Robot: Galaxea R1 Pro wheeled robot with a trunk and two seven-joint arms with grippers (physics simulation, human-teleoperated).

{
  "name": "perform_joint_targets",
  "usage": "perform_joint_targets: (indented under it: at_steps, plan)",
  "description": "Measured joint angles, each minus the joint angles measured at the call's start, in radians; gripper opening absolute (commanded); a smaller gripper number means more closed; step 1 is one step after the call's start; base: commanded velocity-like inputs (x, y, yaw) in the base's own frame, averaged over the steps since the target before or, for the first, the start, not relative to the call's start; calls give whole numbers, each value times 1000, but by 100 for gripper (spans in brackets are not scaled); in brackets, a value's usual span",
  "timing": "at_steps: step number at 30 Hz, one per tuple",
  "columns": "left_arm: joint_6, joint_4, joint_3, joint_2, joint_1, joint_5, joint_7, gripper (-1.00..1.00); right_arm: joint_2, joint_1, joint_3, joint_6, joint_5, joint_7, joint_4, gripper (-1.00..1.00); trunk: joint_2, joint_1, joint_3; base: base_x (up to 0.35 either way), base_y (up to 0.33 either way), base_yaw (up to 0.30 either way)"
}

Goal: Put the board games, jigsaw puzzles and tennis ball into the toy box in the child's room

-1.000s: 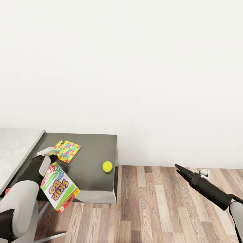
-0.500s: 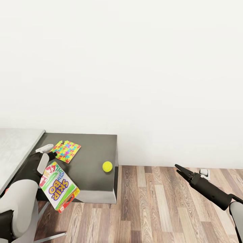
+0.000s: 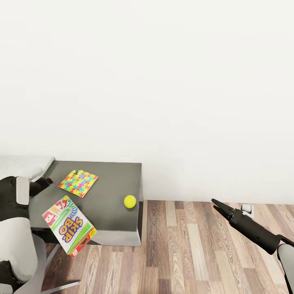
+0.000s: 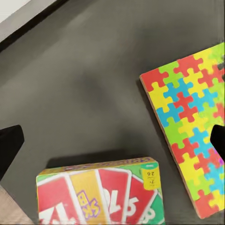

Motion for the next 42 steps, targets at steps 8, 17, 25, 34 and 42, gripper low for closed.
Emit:
perform_joint_targets:
  at_steps: [8, 17, 25, 34, 42]
  plan:
    - [92, -125, 66, 10, 30, 172, -128, 100, -1, 0, -1, 0, 0, 0, 0, 100, 0, 0, 0, 0, 0, 0]
    - [91, -205, -8, 66, 142, 484, -185, 100, -1, 0, -1, 0, 0, 0, 0, 100, 0, 0, 0, 0, 0, 0]
    - [91, -211, -255, 266, 236, 954, -268, 100, -1, 0, -1, 0, -1, 0, 0, 100, 0, 0, 0, 0, 0, 0]
    - [91, -298, -422, 440, 294, 1302, -286, 100, -1, 0, -1, 0, -1, 0, 0, 100, 0, 0, 0, 0, 0, 0]
    - [92, -324, -531, 547, 297, 1344, -420, 100, -1, 0, -1, 0, -2, 0, 0, 100, 0, 0, 0, 0, 0, 0]
